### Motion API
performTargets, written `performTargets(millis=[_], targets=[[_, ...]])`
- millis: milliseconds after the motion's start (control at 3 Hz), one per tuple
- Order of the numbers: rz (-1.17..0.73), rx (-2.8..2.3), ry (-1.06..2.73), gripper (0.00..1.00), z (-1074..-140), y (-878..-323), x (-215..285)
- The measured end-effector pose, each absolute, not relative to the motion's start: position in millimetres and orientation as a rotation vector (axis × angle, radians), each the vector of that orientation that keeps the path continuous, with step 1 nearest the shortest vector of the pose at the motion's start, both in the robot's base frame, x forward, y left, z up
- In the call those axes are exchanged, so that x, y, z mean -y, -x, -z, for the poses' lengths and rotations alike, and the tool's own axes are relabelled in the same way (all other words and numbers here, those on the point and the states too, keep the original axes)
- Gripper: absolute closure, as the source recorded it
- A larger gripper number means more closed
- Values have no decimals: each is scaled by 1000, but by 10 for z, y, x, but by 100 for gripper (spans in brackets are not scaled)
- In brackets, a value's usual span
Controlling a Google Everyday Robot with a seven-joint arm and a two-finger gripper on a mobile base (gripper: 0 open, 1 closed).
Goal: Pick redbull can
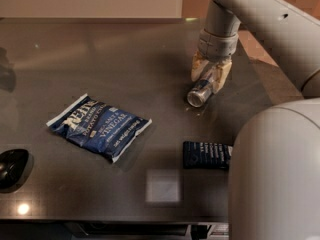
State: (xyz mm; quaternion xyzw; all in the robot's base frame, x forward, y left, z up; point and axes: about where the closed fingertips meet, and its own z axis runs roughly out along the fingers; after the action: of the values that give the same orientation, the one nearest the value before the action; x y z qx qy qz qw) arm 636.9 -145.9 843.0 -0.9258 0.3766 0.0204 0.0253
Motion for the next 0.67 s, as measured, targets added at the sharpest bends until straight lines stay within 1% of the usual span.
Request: performTargets(millis=[667], targets=[[-61, -1102, 2848, 90, -8659, -6247, 1382]])
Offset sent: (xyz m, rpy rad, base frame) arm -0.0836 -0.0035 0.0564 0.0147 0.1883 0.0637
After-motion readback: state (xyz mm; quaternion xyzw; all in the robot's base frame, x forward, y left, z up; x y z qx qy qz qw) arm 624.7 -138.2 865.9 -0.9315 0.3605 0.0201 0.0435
